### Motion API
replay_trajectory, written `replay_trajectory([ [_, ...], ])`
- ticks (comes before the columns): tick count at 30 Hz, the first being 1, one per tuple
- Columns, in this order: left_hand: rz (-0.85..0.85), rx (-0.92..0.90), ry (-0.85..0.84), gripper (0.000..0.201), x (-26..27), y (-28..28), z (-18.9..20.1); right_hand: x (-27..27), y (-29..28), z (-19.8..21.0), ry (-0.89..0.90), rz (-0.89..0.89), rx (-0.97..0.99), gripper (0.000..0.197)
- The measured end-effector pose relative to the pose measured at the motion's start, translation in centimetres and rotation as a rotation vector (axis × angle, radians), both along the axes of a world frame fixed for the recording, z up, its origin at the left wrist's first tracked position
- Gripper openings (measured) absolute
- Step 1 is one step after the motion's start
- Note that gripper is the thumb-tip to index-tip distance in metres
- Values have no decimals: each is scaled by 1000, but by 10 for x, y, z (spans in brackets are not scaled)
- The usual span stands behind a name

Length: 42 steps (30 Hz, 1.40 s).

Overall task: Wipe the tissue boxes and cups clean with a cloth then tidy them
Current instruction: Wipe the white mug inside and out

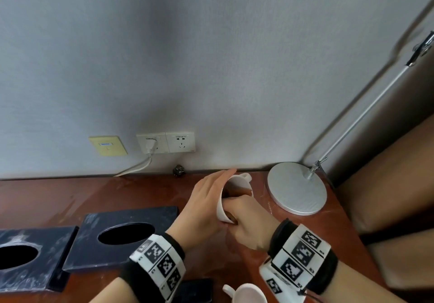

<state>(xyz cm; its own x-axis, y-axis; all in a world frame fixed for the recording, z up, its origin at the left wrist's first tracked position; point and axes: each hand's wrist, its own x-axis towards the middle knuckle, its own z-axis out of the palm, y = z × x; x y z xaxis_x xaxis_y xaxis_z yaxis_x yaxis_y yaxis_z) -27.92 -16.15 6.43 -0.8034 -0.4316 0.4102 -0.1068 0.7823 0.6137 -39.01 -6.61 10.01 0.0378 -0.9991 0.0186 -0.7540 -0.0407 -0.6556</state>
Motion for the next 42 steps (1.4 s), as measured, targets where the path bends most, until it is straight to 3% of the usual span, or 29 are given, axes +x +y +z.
replay_trajectory([
  [2, -148, 124, -80, 94, 5, -10, 10, -6, 4, 0, 126, 156, -28, 42],
  [4, -258, 93, -140, 84, 6, -19, 22, -10, 4, -2, 254, 263, -46, 56],
  [7, -223, 31, -125, 61, 5, -17, 36, -7, -1, -3, 292, 274, -76, 59],
  [10, -96, -127, -21, 53, 2, -4, 27, 1, -3, 0, 98, 58, -16, 49],
  [14, 77, -345, 117, 52, -3, 3, -2, 11, 1, 14, -385, -261, 23, 39],
  [17, 157, -424, 141, 64, -5, 1, -11, 12, 0, 22, -654, -385, 45, 43],
  [20, 132, -369, 75, 74, -3, 0, -10, 12, -2, 23, -572, -382, 48, 41],
  [25, -69, -353, -198, 95, 7, -8, 7, 11, 7, 19, -328, -294, 51, 39],
  [29, -61, -390, -210, 86, 0, -14, 21, 5, 5, 21, -323, -278, 17, 42],
  [35, -58, -190, -280, 81, -3, -4, 25, -11, 8, 22, -455, -307, 61, 48],
  [39, -6, 80, -292, 95, -4, 4, 27, -26, 17, 28, -567, -288, 63, 51],
  [42, 25, 345, -188, 105, -3, 5, 17, -42, 22, 30, -800, -439, -48, 45],
])
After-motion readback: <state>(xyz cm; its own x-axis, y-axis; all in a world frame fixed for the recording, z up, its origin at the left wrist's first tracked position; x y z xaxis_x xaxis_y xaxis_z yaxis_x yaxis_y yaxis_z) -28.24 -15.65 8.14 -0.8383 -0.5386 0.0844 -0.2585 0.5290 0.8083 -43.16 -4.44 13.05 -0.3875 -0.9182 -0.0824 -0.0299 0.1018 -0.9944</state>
